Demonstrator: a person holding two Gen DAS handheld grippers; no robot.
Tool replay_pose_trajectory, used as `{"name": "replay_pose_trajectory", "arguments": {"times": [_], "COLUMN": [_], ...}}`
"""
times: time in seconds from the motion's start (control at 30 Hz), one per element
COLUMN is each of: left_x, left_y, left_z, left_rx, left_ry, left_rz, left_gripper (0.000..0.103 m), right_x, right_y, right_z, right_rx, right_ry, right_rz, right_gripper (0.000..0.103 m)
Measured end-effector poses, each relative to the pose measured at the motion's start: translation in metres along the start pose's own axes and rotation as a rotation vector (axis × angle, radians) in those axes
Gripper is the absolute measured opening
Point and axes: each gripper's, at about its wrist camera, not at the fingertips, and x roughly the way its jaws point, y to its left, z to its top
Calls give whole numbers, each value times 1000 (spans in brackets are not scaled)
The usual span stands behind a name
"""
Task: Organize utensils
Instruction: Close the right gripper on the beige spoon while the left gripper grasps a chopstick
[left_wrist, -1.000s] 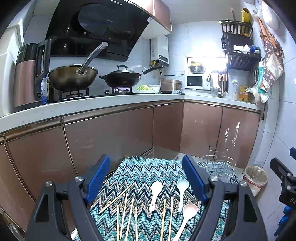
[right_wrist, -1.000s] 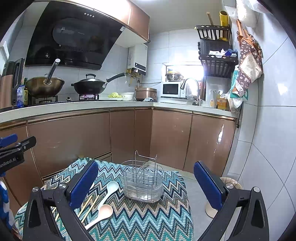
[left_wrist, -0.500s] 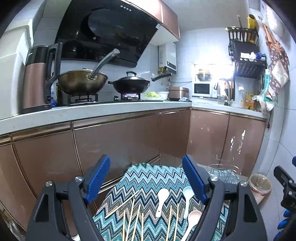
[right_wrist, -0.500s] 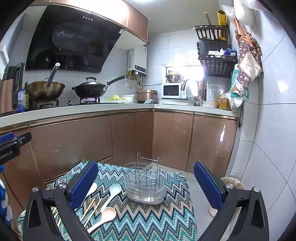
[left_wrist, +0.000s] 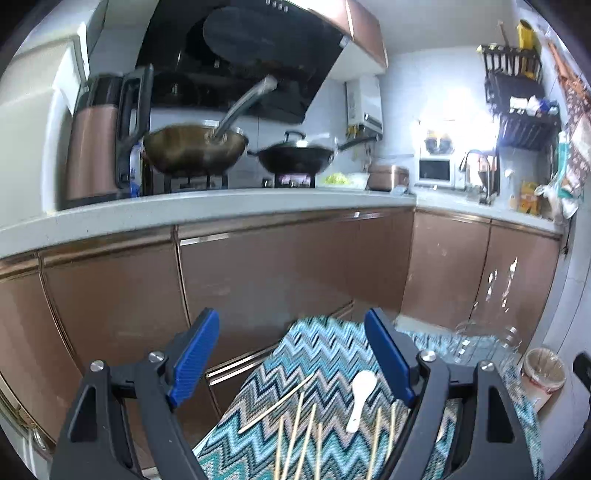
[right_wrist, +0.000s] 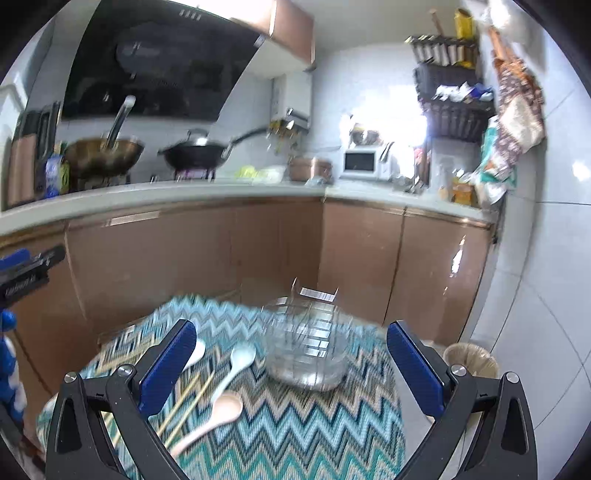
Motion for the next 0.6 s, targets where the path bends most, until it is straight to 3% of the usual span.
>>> {"name": "replay_pose_trajectory", "arguments": {"times": [0.23,0.43,0.5,0.6], "left_x": [46,93,112,137], "left_y": [21,36,39,37], "left_z": [-24,-49,-55,-64], "left_rx": [11,-25,-39,-46], "left_ry": [204,397,457,535], "left_rz": [-48,-185,-234,-300], "left_gripper": [80,80,79,79], "right_x": [36,65,77,100], "right_y": [4,8,9,10], "right_z": [-38,-53,-59,-68], "right_rx": [30,95,109,148], "right_ry": [171,268,312,390], "right_rz": [150,262,291,364], "right_gripper": [103,103,96,74]}}
